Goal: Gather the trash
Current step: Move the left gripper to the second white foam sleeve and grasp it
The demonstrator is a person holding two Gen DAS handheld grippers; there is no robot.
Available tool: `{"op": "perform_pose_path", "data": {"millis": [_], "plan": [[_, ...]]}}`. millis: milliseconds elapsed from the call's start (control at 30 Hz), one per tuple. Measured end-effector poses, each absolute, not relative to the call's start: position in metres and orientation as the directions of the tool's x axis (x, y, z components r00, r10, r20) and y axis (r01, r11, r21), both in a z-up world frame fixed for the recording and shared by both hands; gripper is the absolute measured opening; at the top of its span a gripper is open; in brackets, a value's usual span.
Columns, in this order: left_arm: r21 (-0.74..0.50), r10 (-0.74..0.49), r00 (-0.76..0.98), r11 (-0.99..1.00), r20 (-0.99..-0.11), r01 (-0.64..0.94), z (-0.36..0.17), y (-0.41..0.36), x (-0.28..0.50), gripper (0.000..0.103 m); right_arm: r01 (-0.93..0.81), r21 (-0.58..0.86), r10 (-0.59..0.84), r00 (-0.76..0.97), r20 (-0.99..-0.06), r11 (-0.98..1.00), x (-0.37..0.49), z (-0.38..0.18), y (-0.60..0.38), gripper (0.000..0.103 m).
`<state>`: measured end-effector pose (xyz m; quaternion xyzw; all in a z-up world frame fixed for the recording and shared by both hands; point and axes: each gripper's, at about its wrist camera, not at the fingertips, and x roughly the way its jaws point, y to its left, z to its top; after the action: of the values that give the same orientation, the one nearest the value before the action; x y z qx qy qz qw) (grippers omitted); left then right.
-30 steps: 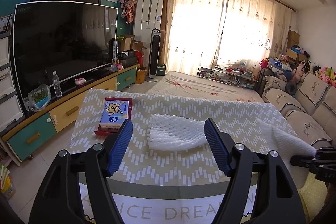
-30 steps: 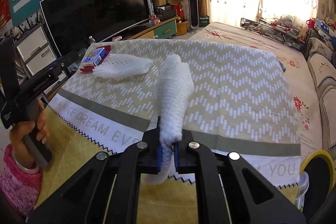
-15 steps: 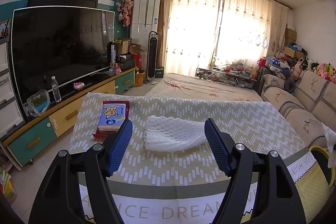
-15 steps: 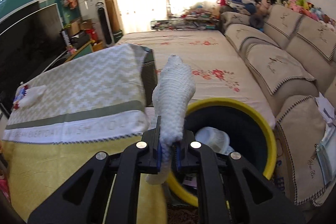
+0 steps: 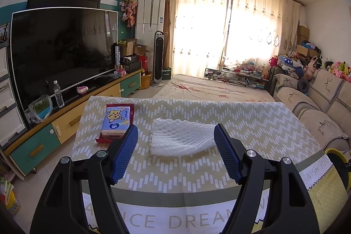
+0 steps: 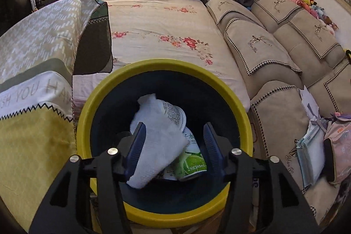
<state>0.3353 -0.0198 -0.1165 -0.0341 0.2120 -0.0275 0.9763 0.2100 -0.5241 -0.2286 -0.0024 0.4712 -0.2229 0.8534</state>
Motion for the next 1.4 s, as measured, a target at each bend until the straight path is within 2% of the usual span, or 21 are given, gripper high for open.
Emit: {"op": "perform_pose_path", "data": {"millis": [100,167,300,400,467,567,700,900,1133,1400], "plan": [[-0.077,-0.068,0.909,0.996,-0.411,0.04,-0.116,-0.02,0.335,0.071,0.411,-0.253,-0.44,0.464,-0.769,0.876,0.202,-0.219,-0.519,0.055],[-0.075,-0.069,0.909,0.996,-0.412,0.041,-0.117,-0.021,0.336,0.072,0.429,-0.228,-0.443,0.511,-0.737,0.874,0.192,-0.207,-0.514,0.056],[-0.069,-0.07,0.909,0.997,-0.41,0.046,-0.119,-0.023,0.336,0.076,0.406,0.013,-0.312,0.722,-0.617,0.914,0.164,-0.169,-0.499,0.071],[-0.065,-0.075,0.908,0.996,-0.412,0.053,-0.12,-0.025,0.337,0.076,0.31,0.182,-0.192,0.857,-0.478,0.933,0.151,-0.146,-0.473,0.072],[-0.063,-0.079,0.906,0.996,-0.417,0.058,-0.12,-0.026,0.338,0.076,0.223,0.232,-0.114,0.907,-0.406,0.947,0.149,-0.138,-0.447,0.073],[-0.047,-0.081,0.897,0.997,-0.435,0.067,-0.122,-0.03,0.341,0.076,0.127,0.221,-0.048,0.943,-0.33,0.967,0.154,-0.137,-0.405,0.073],[-0.017,-0.088,0.878,0.996,-0.471,0.091,-0.128,-0.04,0.344,0.076,0.07,0.208,-0.005,0.955,-0.298,0.976,0.161,-0.144,-0.37,0.073],[0.022,-0.088,0.843,0.993,-0.531,0.117,-0.126,-0.058,0.358,0.076,0.111,0.134,-0.077,0.968,-0.239,0.985,0.152,-0.148,-0.356,0.074],[0.161,-0.024,0.794,0.975,-0.607,0.152,-0.139,-0.089,0.404,0.076,0.154,0.056,-0.139,0.967,-0.211,0.986,0.147,-0.154,-0.351,0.078],[0.197,0.011,0.709,0.964,-0.705,0.181,-0.169,-0.1,0.454,0.072,0.168,0.078,-0.147,0.964,-0.222,0.983,0.149,-0.156,-0.357,0.079]]}}
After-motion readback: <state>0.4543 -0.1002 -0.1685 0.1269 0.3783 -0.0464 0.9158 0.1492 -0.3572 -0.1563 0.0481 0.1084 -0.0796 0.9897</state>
